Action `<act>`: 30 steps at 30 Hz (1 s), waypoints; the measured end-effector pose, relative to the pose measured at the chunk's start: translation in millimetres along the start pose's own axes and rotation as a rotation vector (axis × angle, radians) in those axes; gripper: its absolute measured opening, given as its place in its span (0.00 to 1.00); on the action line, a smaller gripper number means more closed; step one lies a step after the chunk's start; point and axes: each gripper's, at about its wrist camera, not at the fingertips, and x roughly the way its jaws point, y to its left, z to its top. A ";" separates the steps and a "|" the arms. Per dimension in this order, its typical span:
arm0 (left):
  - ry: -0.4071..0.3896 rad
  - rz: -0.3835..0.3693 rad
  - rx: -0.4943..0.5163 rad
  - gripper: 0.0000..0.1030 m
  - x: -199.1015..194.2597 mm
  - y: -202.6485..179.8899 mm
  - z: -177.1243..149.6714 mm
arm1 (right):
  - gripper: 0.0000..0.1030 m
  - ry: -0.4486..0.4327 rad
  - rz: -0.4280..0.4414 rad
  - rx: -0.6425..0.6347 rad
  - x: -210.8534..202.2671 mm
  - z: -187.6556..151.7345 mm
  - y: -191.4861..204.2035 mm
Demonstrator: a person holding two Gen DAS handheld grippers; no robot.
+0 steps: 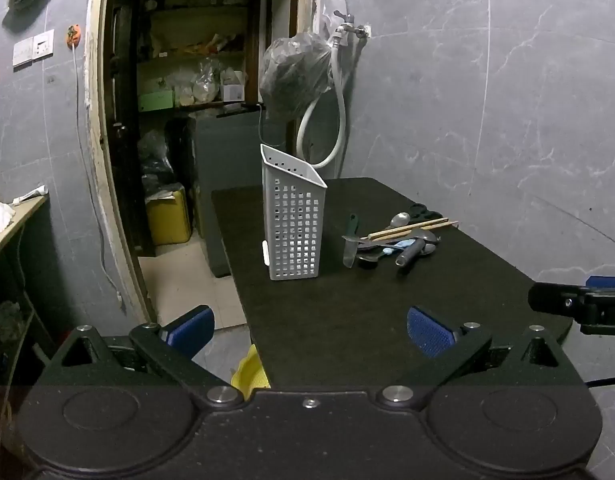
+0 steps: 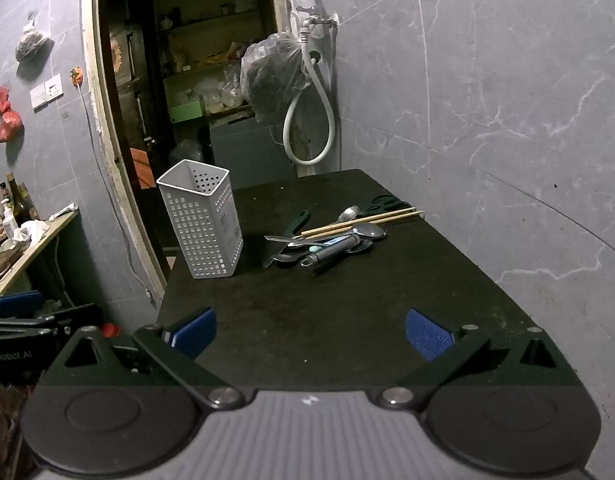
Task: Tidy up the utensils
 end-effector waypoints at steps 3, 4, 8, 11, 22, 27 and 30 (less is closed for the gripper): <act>-0.001 0.000 0.000 0.99 -0.2 0.0 0.0 | 1.00 0.001 0.000 0.000 -0.1 0.0 0.3; -0.001 0.000 0.000 0.99 -0.4 0.0 -0.1 | 1.00 0.001 0.000 0.000 -0.2 0.0 0.3; 0.003 -0.001 -0.001 0.99 0.1 0.0 0.0 | 1.00 0.002 -0.003 0.000 -0.4 0.1 0.8; 0.002 -0.003 0.001 0.99 -0.2 -0.2 -0.4 | 1.00 0.004 -0.002 -0.002 -0.2 0.0 1.0; 0.006 0.000 -0.002 0.99 0.0 0.1 0.0 | 1.00 0.004 -0.002 -0.002 -0.5 -0.4 1.2; 0.007 0.000 -0.003 0.99 0.1 0.1 0.0 | 1.00 0.004 -0.002 -0.002 -0.8 -0.4 1.0; 0.007 -0.001 -0.002 0.99 -0.2 0.0 0.0 | 1.00 0.004 -0.002 -0.002 -0.9 -0.6 1.0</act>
